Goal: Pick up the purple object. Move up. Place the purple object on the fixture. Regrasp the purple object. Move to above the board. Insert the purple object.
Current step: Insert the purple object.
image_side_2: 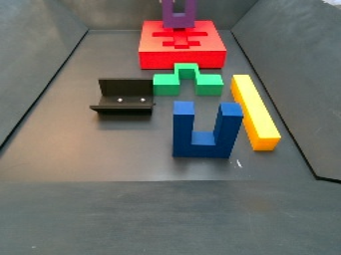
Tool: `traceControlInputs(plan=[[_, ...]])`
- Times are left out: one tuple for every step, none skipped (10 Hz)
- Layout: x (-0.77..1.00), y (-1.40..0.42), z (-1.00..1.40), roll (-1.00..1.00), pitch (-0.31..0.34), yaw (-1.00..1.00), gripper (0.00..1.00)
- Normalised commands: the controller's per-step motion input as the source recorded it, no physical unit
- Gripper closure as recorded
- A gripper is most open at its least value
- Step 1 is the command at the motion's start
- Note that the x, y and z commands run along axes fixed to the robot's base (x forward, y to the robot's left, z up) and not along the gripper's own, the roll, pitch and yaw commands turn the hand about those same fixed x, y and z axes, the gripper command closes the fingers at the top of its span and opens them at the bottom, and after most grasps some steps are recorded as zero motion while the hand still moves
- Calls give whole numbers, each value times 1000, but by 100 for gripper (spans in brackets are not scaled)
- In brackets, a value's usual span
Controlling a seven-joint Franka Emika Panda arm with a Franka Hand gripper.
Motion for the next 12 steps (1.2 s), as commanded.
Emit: traceControlInputs(plan=[[0,-11,-117,-59,-29,0,100],[0,-49,-143,-34,-41,0,100],[57,-83,-246,-20,-29,0,100],[51,-89,-300,0,-10,0,100],[69,-97,-277,0,0,0,100],[106,-106,-349,17,4,0,100],[63,-103,-434,49,1,0,100],[69,-103,-520,86,9,0,100],[106,-103,-560,87,16,0,100],[66,-129,-626,100,0,0,100],[171,-117,-346,74,19,0,100],[0,0,0,0,0,0,100]])
